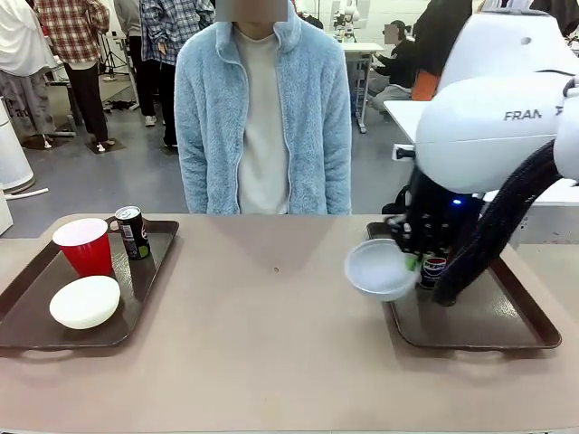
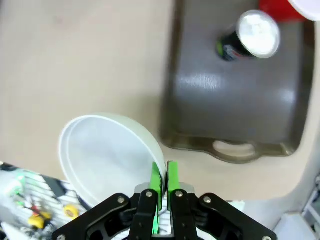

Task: Prepare tableware on both trays.
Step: Pick up a Picnic Bowl from the table and place it on a Handle tray.

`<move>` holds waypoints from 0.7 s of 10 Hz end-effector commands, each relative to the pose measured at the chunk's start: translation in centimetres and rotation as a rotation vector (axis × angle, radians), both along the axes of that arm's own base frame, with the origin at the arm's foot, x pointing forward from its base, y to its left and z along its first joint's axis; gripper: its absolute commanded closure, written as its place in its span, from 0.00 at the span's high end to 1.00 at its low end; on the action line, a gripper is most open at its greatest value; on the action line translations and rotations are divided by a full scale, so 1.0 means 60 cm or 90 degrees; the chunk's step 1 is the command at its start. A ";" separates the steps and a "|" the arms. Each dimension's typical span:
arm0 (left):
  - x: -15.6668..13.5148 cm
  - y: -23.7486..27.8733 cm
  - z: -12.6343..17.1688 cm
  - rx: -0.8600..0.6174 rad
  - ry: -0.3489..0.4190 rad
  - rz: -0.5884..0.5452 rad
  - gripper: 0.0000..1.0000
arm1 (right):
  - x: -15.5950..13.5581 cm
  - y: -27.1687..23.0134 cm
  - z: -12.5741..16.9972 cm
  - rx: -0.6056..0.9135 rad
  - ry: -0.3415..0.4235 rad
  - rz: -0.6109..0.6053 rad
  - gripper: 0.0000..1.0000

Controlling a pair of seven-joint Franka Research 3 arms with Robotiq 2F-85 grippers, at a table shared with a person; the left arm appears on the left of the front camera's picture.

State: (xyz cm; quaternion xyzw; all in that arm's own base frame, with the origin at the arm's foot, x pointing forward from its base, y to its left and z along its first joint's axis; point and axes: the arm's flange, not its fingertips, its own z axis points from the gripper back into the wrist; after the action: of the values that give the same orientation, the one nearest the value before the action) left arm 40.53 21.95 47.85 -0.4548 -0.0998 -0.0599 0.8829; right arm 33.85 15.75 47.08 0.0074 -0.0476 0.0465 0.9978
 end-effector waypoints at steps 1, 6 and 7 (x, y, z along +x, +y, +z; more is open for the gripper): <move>-0.003 -0.003 0.002 0.000 -0.001 0.010 0.95 | 0.009 -0.081 -0.013 -0.040 0.030 0.033 0.08; -0.003 -0.003 0.002 0.000 -0.001 0.010 0.95 | 0.022 -0.203 -0.022 -0.025 0.031 -0.060 0.08; -0.003 -0.003 0.002 0.000 -0.001 0.010 0.95 | 0.027 -0.203 -0.021 -0.005 0.042 -0.019 0.08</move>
State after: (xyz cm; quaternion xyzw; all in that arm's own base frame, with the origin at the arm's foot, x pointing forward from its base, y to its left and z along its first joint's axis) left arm 40.54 21.94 47.85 -0.4549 -0.0997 -0.0599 0.8829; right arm 35.52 2.87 45.89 0.0048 -0.0154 0.0195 0.9997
